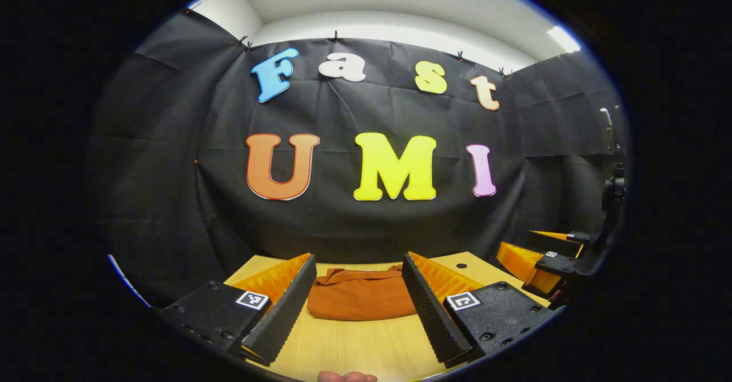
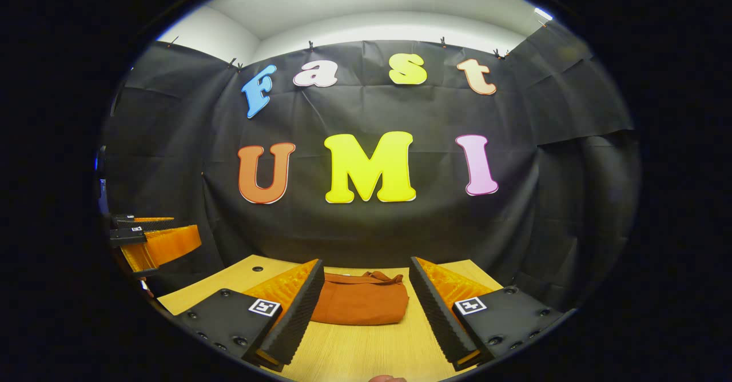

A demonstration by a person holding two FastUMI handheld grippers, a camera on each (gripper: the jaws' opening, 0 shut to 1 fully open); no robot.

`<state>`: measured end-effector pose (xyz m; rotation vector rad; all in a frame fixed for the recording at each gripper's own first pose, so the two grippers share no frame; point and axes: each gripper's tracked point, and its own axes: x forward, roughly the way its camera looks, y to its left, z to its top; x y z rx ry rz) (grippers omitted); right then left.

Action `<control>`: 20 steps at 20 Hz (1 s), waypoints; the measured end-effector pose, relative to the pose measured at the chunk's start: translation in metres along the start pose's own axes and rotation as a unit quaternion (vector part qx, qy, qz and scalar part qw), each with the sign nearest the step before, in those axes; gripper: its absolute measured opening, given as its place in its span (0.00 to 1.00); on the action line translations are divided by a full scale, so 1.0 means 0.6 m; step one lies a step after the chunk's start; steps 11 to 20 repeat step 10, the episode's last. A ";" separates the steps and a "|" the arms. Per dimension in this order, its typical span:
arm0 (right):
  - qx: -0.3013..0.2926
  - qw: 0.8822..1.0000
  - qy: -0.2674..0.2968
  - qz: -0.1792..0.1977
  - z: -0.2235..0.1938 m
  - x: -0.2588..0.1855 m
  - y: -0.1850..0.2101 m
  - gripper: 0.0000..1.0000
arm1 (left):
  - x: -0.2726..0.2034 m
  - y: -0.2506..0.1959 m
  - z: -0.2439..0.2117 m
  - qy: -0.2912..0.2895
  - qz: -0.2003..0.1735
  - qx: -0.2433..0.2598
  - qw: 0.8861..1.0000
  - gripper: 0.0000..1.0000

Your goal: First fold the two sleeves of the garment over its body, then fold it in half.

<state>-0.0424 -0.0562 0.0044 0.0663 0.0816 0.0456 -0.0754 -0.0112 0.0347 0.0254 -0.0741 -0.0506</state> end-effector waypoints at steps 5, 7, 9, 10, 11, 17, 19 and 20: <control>-0.001 1.000 -0.017 0.003 0.021 0.017 0.021 0.94 | 0.027 0.019 -0.011 -0.007 0.010 0.003 1.000 0.97; -0.007 1.000 -0.017 0.002 0.020 0.022 0.021 0.94 | 0.035 0.024 -0.014 -0.005 0.013 -0.001 1.000 0.97; -0.005 1.000 -0.013 0.004 0.017 0.022 0.023 0.95 | 0.039 0.023 -0.017 -0.002 0.014 -0.007 1.000 0.97; -0.006 1.000 -0.013 0.003 0.019 0.023 0.022 0.94 | 0.059 0.015 -0.027 -0.004 0.013 -0.008 1.000 0.97; -0.006 1.000 -0.013 0.003 0.019 0.023 0.022 0.94 | 0.059 0.015 -0.027 -0.004 0.013 -0.008 1.000 0.97; -0.006 1.000 -0.013 0.003 0.019 0.023 0.022 0.94 | 0.059 0.015 -0.027 -0.004 0.013 -0.008 1.000 0.97; -0.006 1.000 -0.013 0.003 0.019 0.023 0.022 0.94 | 0.059 0.015 -0.027 -0.004 0.013 -0.008 1.000 0.97; -0.006 1.000 -0.013 0.003 0.019 0.023 0.022 0.94 | 0.059 0.015 -0.027 -0.004 0.013 -0.008 1.000 0.97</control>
